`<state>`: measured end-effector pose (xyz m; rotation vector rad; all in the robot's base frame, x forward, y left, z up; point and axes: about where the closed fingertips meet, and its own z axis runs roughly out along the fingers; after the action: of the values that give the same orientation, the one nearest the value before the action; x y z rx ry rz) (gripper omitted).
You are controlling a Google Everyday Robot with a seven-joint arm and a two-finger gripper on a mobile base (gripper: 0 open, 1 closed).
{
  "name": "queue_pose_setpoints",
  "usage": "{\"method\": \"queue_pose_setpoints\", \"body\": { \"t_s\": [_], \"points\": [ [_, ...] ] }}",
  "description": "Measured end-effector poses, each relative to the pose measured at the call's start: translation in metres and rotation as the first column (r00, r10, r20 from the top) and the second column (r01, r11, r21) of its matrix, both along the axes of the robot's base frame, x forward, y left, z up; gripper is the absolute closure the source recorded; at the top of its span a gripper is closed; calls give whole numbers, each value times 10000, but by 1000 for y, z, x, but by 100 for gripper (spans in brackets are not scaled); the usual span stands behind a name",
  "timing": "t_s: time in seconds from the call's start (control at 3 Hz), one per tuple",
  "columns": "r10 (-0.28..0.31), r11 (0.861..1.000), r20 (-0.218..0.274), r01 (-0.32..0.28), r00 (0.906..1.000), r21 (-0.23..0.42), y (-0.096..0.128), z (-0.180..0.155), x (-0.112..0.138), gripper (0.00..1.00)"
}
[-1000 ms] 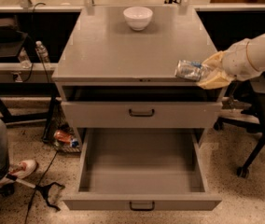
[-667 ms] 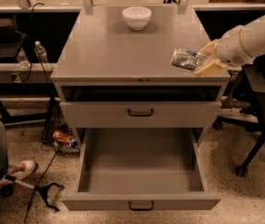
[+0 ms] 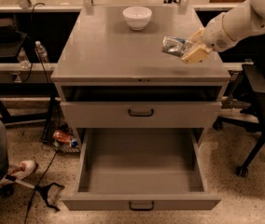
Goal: Pick redbull can from middle drawer and place on counter
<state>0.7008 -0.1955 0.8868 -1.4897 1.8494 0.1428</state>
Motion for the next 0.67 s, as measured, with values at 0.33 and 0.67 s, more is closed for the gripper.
{"method": "queue_pose_setpoints", "body": {
  "t_s": [0.33,0.67],
  "points": [
    [20,9999,-315,-16,9995,122,10,-4,20,100],
    [77,9996,-510,-63,9987,274,18,-7,36,100]
  ]
}}
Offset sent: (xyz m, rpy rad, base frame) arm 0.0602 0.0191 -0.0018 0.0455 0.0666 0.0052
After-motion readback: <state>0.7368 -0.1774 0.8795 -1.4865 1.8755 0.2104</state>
